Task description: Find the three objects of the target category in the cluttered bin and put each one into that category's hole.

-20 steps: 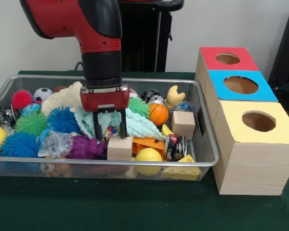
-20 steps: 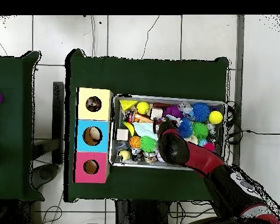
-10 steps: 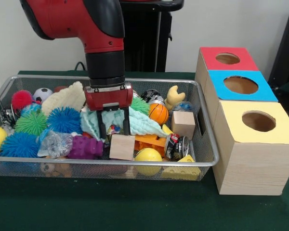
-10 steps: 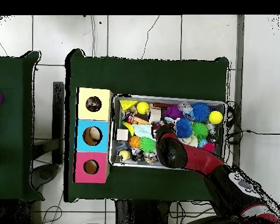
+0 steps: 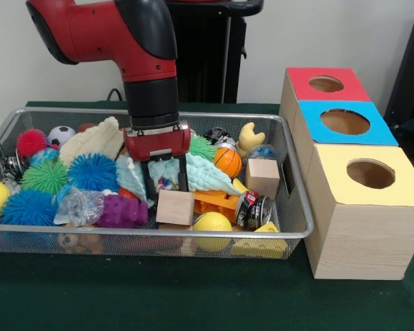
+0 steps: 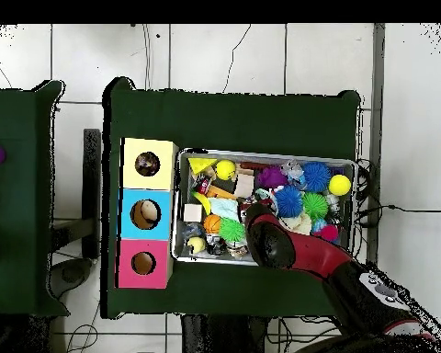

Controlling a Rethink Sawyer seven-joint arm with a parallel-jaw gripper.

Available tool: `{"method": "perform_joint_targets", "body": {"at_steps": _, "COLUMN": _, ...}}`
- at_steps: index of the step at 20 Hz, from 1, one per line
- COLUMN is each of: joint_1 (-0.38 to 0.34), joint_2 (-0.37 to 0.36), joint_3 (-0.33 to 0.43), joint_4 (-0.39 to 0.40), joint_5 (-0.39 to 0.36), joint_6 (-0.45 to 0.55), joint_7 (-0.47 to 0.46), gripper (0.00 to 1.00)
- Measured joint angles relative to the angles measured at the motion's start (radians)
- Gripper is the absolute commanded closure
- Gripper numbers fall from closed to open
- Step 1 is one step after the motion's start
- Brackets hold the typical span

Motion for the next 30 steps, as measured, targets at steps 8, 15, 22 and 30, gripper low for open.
{"method": "perform_joint_targets", "body": {"at_steps": 8, "joint_1": -0.03, "joint_2": 0.009, "joint_3": 0.027, "joint_4": 0.0, "joint_5": -0.025, "joint_6": 0.006, "joint_7": 0.0, "gripper": 0.0}}
{"method": "perform_joint_targets", "body": {"at_steps": 15, "joint_1": -0.033, "joint_2": 0.009, "joint_3": 0.035, "joint_4": 0.002, "joint_5": -0.046, "joint_6": 0.007, "joint_7": 0.0, "gripper": 1.0}}
{"method": "perform_joint_targets", "body": {"at_steps": 22, "joint_1": -0.03, "joint_2": 0.007, "joint_3": 0.034, "joint_4": 0.008, "joint_5": -0.07, "joint_6": -0.002, "joint_7": 0.0, "gripper": 1.0}}
{"method": "perform_joint_targets", "body": {"at_steps": 30, "joint_1": -0.028, "joint_2": 0.002, "joint_3": 0.033, "joint_4": 0.013, "joint_5": -0.07, "joint_6": -0.002, "joint_7": 0.0, "gripper": 1.0}}
